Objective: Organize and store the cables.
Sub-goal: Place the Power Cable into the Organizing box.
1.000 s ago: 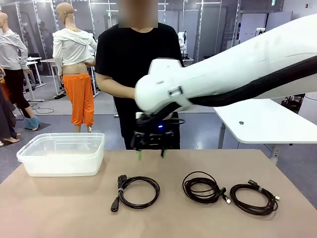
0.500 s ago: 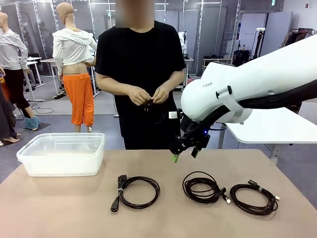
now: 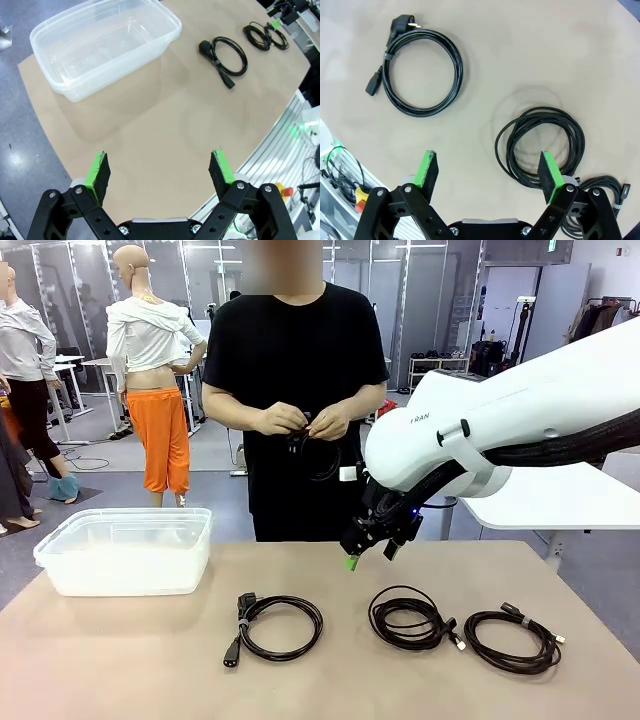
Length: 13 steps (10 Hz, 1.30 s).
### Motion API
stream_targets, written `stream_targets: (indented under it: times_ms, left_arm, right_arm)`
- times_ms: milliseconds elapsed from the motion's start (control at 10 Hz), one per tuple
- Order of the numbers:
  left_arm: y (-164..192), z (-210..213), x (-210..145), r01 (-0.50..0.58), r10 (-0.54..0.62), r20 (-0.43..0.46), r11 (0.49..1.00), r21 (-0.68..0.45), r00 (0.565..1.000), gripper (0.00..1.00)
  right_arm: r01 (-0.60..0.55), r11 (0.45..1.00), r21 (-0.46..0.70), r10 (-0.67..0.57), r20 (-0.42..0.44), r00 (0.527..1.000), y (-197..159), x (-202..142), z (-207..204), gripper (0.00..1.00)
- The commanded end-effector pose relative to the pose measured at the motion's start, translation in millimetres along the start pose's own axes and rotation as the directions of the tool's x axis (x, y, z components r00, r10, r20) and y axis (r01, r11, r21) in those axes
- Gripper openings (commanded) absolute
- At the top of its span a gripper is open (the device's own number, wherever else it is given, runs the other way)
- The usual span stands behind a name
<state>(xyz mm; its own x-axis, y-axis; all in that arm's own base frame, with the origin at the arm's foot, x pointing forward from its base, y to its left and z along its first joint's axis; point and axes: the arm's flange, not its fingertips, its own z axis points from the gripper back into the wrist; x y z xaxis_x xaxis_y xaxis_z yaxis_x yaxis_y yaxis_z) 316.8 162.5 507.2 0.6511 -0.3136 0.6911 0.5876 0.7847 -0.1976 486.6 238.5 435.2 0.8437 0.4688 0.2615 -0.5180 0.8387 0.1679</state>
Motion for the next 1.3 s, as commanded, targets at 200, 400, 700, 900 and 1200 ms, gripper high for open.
stream_targets:
  times_ms: [200, 400, 700, 900, 1200]
  left_arm:
    - [1, 2, 0, 0.015, -0.015, 0.011, 1.000, -0.016, 1.000, 1.00]
    - [1, 2, 0, 0.015, -0.015, 0.011, 1.000, -0.016, 1.000, 1.00]
    - [1, 2, 0, 0.015, -0.015, 0.011, 1.000, -0.016, 1.000, 1.00]
    - [1, 2, 0, 0.015, -0.015, 0.011, 1.000, -0.016, 1.000, 1.00]
    - [1, 2, 0, 0.015, -0.015, 0.011, 1.000, -0.016, 1.000, 1.00]
  right_arm:
    - [0.001, 1.000, 0.000, -0.001, -0.001, 1.000, -1, 0, 0, 1.00]
    - [-0.226, 0.974, 0.016, 0.226, 0.027, 0.974, -21, -14, 35, 1.00]
    - [-0.347, 0.937, 0.047, 0.336, 0.153, 0.929, -97, -74, 109, 1.00]
    - [-0.323, 0.942, 0.088, 0.296, 0.229, 0.927, -153, -123, 137, 1.00]
    - [-0.308, 0.950, 0.048, 0.259, 0.429, 0.865, -205, -219, 156, 1.00]
